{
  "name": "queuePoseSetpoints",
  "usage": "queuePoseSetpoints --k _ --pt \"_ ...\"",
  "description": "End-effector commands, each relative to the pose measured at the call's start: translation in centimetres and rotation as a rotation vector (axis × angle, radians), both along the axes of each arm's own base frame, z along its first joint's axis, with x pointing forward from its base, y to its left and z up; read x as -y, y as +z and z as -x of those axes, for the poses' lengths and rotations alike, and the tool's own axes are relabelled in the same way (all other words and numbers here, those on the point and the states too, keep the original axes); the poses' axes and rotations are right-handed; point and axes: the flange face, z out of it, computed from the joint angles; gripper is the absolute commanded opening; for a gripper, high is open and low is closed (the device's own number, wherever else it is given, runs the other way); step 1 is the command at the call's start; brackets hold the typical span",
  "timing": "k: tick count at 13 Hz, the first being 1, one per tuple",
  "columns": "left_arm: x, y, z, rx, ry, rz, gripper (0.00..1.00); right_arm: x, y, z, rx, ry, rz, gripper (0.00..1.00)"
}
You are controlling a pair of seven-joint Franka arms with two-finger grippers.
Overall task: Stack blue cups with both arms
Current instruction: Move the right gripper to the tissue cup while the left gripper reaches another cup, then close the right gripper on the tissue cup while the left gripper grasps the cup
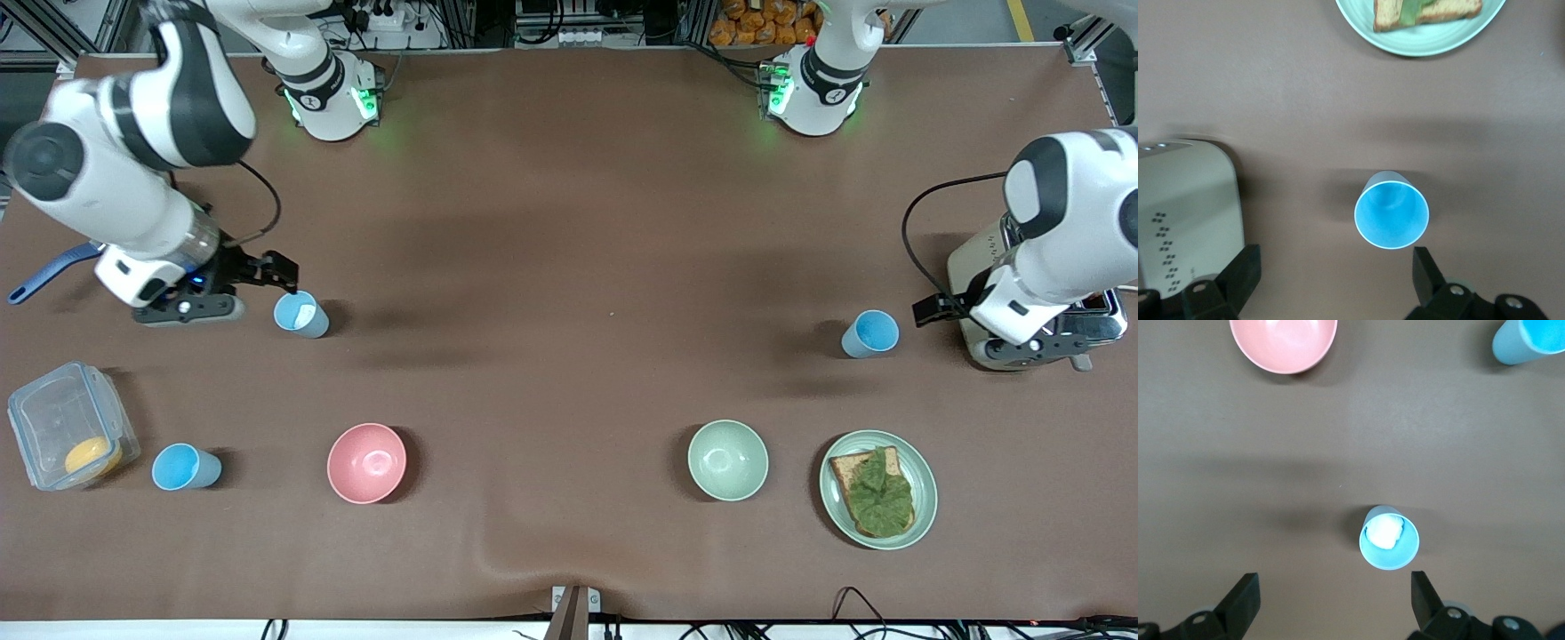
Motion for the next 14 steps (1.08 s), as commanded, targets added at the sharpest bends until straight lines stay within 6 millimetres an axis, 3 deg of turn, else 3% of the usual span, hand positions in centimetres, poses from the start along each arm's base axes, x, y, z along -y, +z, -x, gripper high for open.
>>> queuePoseSetpoints --k 1,4,6,10,14 --pt "-0.9 -2.8 0.3 -0.009 -0.006 -0.009 1.0 0.4 -3.9 1.9 0.035 -0.014 0.01 1.0" --pt "-1.5 -6.5 0.2 -0.021 0.001 -0.01 1.0 0.5 -6.0 1.6 0.026 -0.006 0.009 1.0" --pt "-1.6 -7.9 0.2 -0.024 0.004 -0.01 1.0 1.1 -8.7 1.7 0.028 -0.008 0.014 1.0" --pt "-1.5 -9.9 0.4 -0.041 0.004 -0.008 1.0 1.3 -13.1 2.6 0.044 -0.005 0.011 1.0" --pt "-1.0 -12.0 0.7 -0.035 -0.007 -0.008 1.0 2.2 -15.5 2.7 0.03 -0.023 0.009 1.0"
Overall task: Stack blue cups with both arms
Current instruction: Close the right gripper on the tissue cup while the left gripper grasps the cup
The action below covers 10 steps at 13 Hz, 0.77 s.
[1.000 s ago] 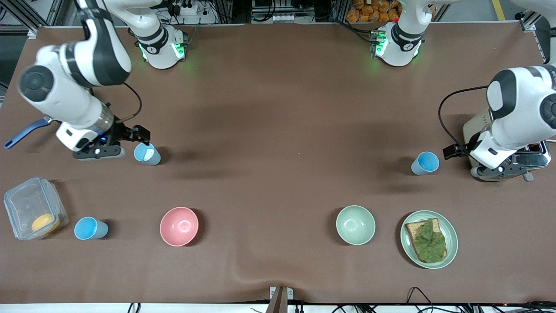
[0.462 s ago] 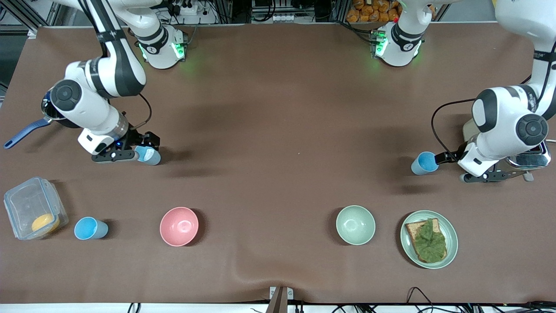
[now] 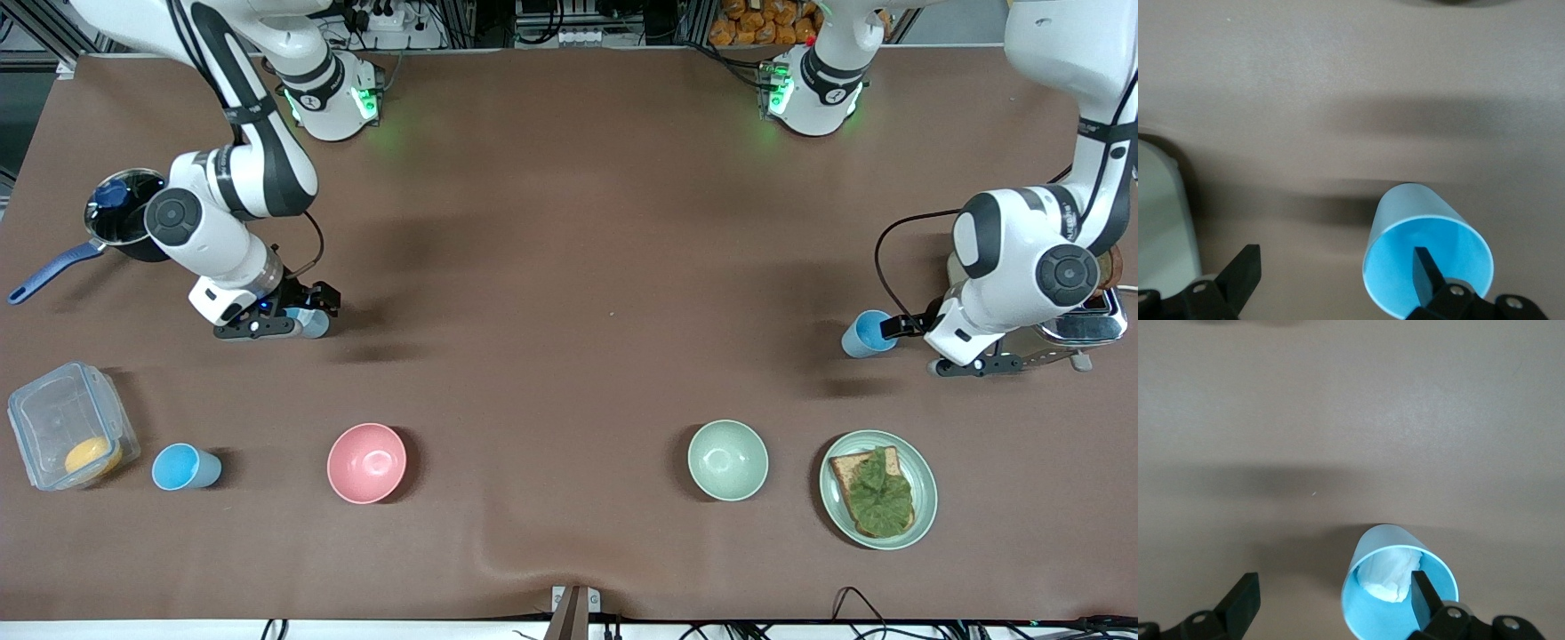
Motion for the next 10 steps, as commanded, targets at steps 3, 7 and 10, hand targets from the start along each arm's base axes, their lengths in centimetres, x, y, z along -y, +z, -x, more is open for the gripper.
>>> queuePoseSetpoints --k 3,7,10 --pt "0.8 -2.0 0.4 -0.013 -0.03 0.001 0.98 0.5 -1.5 0.3 -0.012 -0.005 0.007 0.82" --pt "2.0 -2.4 0.2 -0.017 -0.039 0.005 0.05 0.5 -2.1 0.4 -0.024 -0.006 0.007 0.36" --pt "2.1 -1.9 -0.4 -0.007 -0.044 0.003 0.0 1.1 -2.0 0.3 -0.025 -0.017 0.007 0.0"
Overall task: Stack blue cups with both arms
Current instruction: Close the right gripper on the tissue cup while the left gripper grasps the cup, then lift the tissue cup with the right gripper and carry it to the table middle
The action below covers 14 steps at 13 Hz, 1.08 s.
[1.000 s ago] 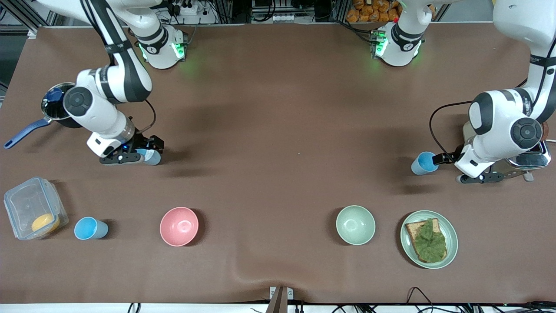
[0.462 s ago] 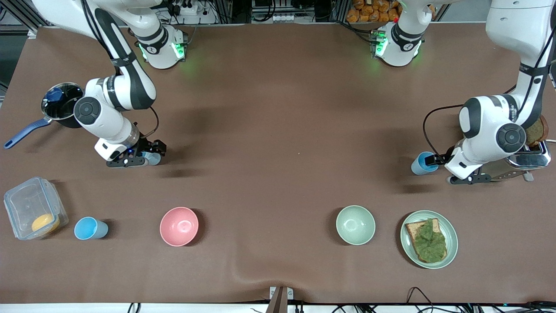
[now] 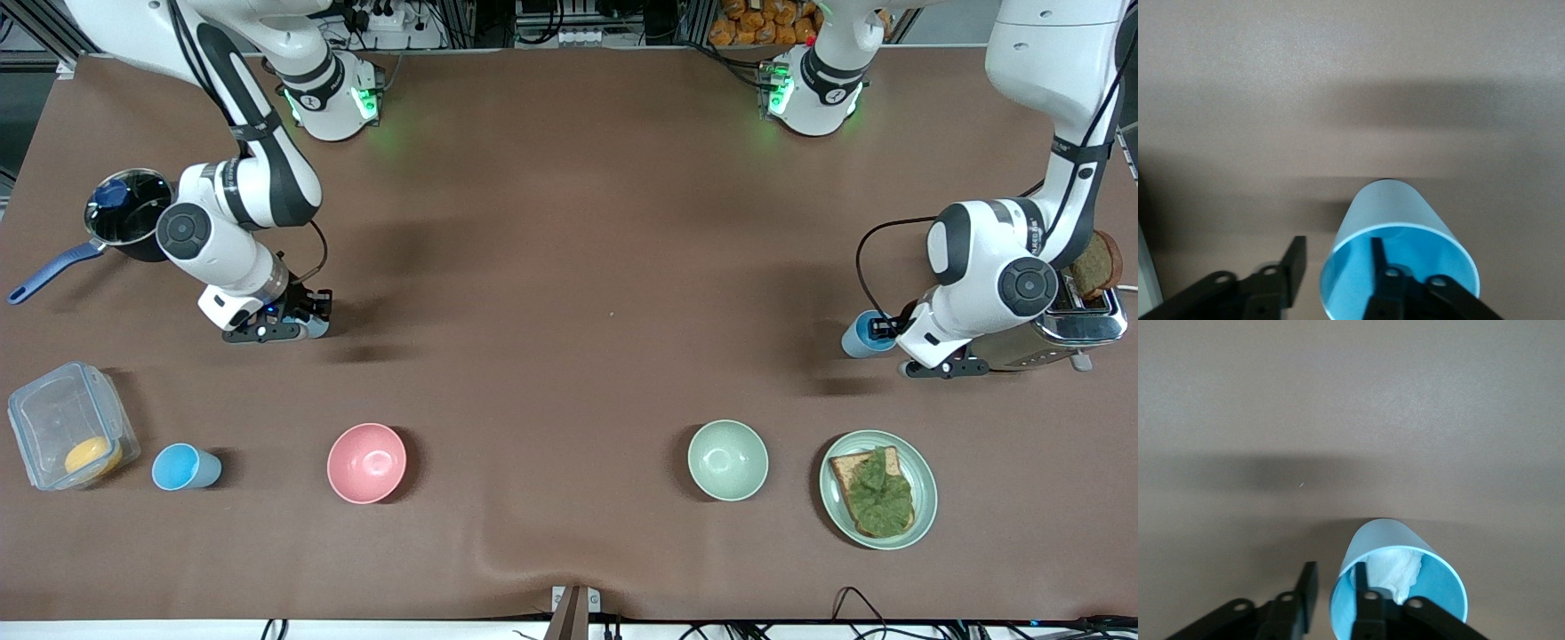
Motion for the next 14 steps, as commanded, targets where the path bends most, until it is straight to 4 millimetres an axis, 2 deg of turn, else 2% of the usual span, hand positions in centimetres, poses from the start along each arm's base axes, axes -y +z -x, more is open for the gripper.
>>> queuePoseSetpoints --k 1,3,6,7,9,10,12,14 --pt "0.1 0.9 -1.1 0.029 -0.021 -0.007 0.0 0.7 0.0 0.0 0.007 -0.01 0.006 0.0" --pt "-0.4 2.7 -1.9 0.055 -0.018 -0.008 0.0 0.6 0.4 0.0 0.002 -0.013 0.007 0.0" --pt "-0.2 7.3 -3.3 0.069 -0.022 -0.011 0.0 -0.5 2.7 -0.7 -0.042 -0.004 0.013 0.0" --pt "0.3 9.1 -3.9 0.067 -0.029 -0.009 0.0 -1.0 3.7 -1.0 -0.042 0.002 0.013 0.0" --pt "1.7 12.5 -5.1 0.068 -0.036 -0.003 0.0 -3.3 5.6 -1.4 -0.054 -0.012 0.018 0.0" --pt "2.7 14.3 -5.5 0.073 -0.045 0.001 0.0 -5.2 6.8 -1.6 -0.063 -0.027 0.024 0.0" --pt "3.2 18.3 -5.7 0.093 -0.055 0.002 0.0 -9.5 8.7 -1.6 -0.079 -0.062 0.04 0.0" --pt "4.8 21.7 -6.3 0.1 -0.083 0.01 0.0 -16.1 9.8 -0.3 -0.071 -0.107 0.047 0.0"
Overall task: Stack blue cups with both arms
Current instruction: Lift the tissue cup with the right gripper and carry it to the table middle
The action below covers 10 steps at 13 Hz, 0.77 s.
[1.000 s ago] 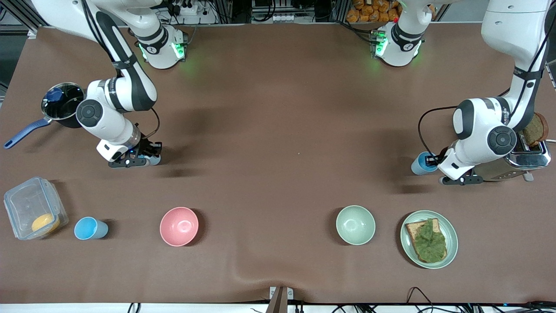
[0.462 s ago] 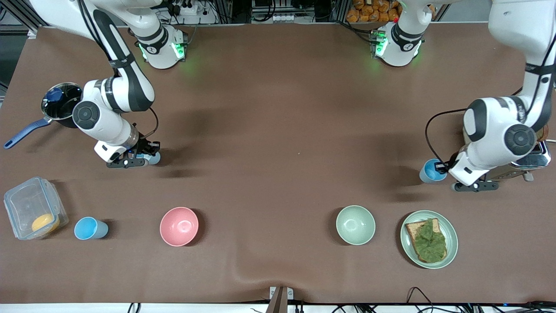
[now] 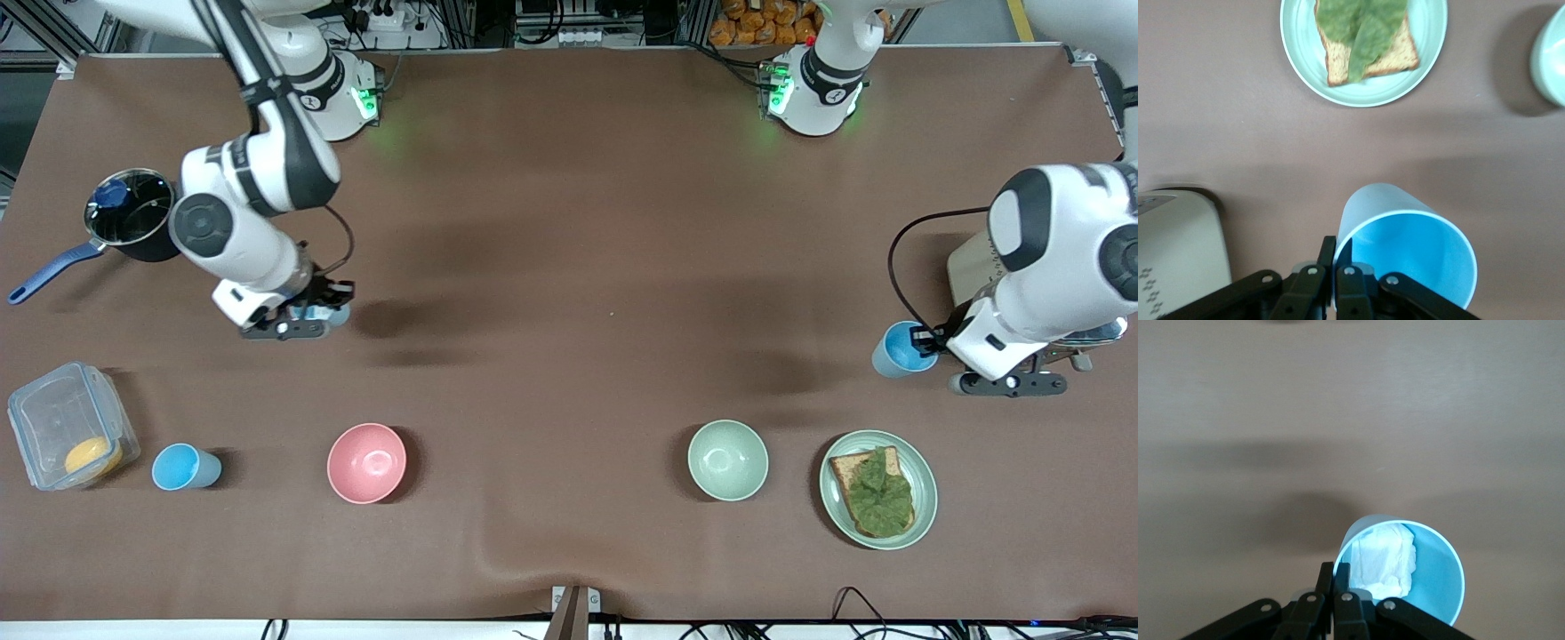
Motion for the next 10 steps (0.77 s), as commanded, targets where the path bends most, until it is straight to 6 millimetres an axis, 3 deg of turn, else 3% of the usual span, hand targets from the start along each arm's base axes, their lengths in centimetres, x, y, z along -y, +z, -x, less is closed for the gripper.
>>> queuePoseSetpoints --k 1,3,5,7,10 --pt "1.8 4.4 -0.5 -0.001 -0.033 0.004 0.0 -8.6 1.7 2.0 0.023 -0.06 0.011 0.0" --pt "3.4 5.2 -0.2 -0.019 -0.045 0.053 0.0 -16.0 1.7 3.6 0.045 -0.119 0.008 0.0" --pt "5.3 5.9 -0.3 -0.005 -0.061 0.068 0.0 -22.2 0.1 4.5 0.048 -0.167 0.008 0.0" --pt "5.8 5.1 -0.1 -0.023 -0.079 0.082 0.0 -28.3 -1.5 5.9 0.059 -0.217 -0.009 0.0" --pt "7.8 4.4 0.1 -0.039 -0.089 0.105 0.0 -34.0 -5.5 7.6 0.083 -0.27 -0.032 0.0"
